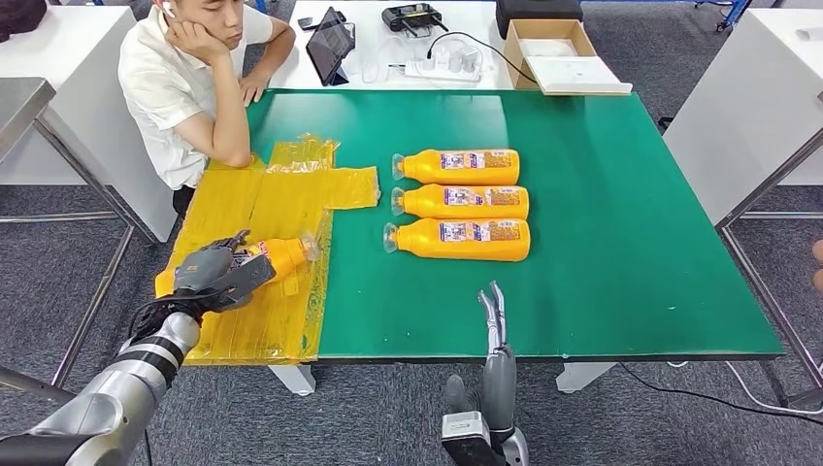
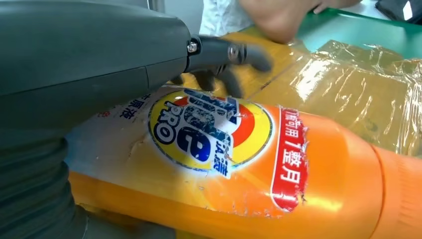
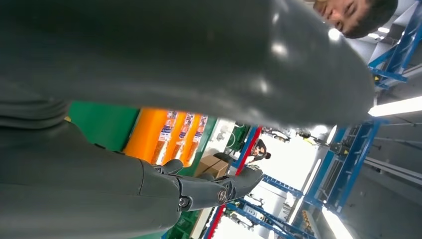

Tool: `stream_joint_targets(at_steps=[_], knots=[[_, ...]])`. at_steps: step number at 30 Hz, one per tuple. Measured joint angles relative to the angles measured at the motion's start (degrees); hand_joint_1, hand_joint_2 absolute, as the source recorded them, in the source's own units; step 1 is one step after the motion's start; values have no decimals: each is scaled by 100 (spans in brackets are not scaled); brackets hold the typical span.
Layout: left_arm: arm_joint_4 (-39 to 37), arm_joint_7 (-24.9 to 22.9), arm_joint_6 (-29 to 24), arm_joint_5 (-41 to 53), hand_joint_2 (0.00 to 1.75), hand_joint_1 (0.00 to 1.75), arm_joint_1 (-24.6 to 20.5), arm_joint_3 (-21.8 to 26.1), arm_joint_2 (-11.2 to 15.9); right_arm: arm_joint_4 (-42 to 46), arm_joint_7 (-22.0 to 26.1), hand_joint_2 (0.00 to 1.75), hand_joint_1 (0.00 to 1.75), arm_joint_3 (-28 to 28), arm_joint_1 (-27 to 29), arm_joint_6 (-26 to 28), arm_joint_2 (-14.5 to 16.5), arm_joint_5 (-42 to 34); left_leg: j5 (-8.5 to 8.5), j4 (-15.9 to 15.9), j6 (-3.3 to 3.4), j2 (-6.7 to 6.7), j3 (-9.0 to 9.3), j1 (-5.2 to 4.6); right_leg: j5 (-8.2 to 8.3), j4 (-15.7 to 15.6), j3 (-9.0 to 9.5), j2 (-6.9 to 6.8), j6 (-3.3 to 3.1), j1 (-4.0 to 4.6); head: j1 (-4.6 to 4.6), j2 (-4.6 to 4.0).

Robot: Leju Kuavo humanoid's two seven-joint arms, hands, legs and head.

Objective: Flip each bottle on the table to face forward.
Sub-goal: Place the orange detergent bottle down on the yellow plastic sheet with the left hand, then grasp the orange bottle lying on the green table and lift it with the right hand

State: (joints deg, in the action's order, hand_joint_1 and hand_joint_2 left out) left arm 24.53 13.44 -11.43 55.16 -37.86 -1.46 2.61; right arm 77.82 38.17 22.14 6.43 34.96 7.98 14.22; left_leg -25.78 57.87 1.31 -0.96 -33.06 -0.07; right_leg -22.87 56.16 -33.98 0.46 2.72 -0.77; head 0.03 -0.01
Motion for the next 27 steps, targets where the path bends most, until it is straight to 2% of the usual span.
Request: stream_joint_targets(at_steps=[6, 11, 18, 21, 24, 27], knots=[[236, 1034, 1185, -684, 175, 0, 122, -104, 42, -91, 2, 0, 0, 27, -75, -75, -4, -99, 5, -1, 7, -32, 10, -3, -5, -1, 22, -37, 0, -2, 0, 1], [520, 1345, 1635, -1090, 175, 0, 282, -295, 124, -167, 2, 0, 0, 79, -149, -73, -24, -196, 7, -1, 8, -26, 17, -3, -2, -1, 26, -37, 1, -2, 1, -1], [928, 1574, 1085, -1490, 175, 0, 649, -354, 135, -251, 2, 0, 0, 115, -162, -47, -62, -279, 8, -1, 7, -20, 10, -1, -1, 0, 11, -36, 1, 0, 2, 0], [1161, 1776, 650, -1927, 175, 0, 864, -349, 85, -275, 2, 0, 0, 129, -162, -9, -77, -278, 7, -1, 6, -15, 3, -2, -1, -1, 1, -34, 1, 0, 1, 0], [1700, 1950, 352, -2940, 175, 0, 1254, -237, -114, -282, 2, 0, 0, 129, -145, 24, -92, -265, 7, 0, 7, -10, -14, -3, 0, -1, -17, -30, 1, -1, 0, 0], [2693, 2081, 77, -4019, 175, 0, 1773, -116, -417, -270, 2, 0, 0, 133, -66, 66, -109, -223, 7, 1, 9, -17, -30, -5, 0, -2, -28, -31, 1, -2, 2, -1]])
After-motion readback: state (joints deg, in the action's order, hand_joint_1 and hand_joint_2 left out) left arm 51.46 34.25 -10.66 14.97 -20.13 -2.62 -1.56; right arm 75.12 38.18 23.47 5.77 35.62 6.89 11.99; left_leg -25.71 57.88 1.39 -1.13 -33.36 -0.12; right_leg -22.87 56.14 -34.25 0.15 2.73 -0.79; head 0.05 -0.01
